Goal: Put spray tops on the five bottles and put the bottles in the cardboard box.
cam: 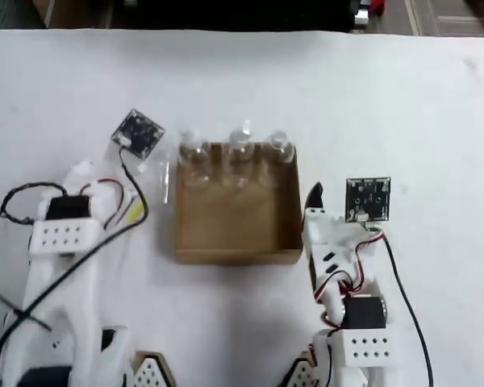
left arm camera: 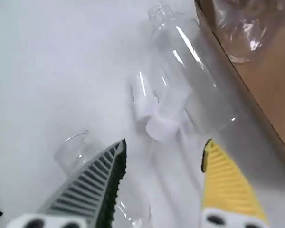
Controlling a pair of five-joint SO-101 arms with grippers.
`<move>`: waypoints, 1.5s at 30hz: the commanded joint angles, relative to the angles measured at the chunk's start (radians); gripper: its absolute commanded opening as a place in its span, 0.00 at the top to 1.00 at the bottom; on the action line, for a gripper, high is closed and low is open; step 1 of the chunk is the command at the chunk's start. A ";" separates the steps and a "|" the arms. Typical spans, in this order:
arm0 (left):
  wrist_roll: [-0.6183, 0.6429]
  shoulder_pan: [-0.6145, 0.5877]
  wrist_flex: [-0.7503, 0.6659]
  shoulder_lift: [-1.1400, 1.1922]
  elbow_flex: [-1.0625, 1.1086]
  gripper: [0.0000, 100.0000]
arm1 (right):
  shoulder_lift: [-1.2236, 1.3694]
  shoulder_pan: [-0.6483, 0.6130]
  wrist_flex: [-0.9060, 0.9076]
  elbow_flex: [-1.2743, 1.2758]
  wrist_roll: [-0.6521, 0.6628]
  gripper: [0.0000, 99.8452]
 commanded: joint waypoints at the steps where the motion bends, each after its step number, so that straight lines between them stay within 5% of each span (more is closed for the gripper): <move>1: -0.008 -0.008 -0.083 0.064 -0.009 0.76 | -0.008 -0.002 -0.022 -0.006 0.015 0.81; 15: -0.087 0.027 -0.250 0.254 -0.008 0.75 | -0.007 -0.004 -0.022 -0.006 0.015 0.81; 26: -0.035 0.035 -0.353 0.329 -0.011 0.76 | -0.007 -0.004 -0.022 -0.006 0.017 0.81; 34: -0.035 0.036 -0.348 0.328 -0.011 0.98 | -0.008 -0.004 -0.022 -0.006 0.017 0.81; 37: -0.028 0.036 -0.347 0.326 -0.009 0.96 | -0.008 -0.004 -0.022 -0.006 0.017 0.81; 40: -0.028 0.036 -0.301 0.315 -0.028 0.98 | -0.005 -0.004 -0.030 -0.005 0.017 0.81; 45: -0.026 0.036 -0.011 0.165 -0.153 0.98 | -0.008 -0.004 -0.097 0.032 0.017 0.81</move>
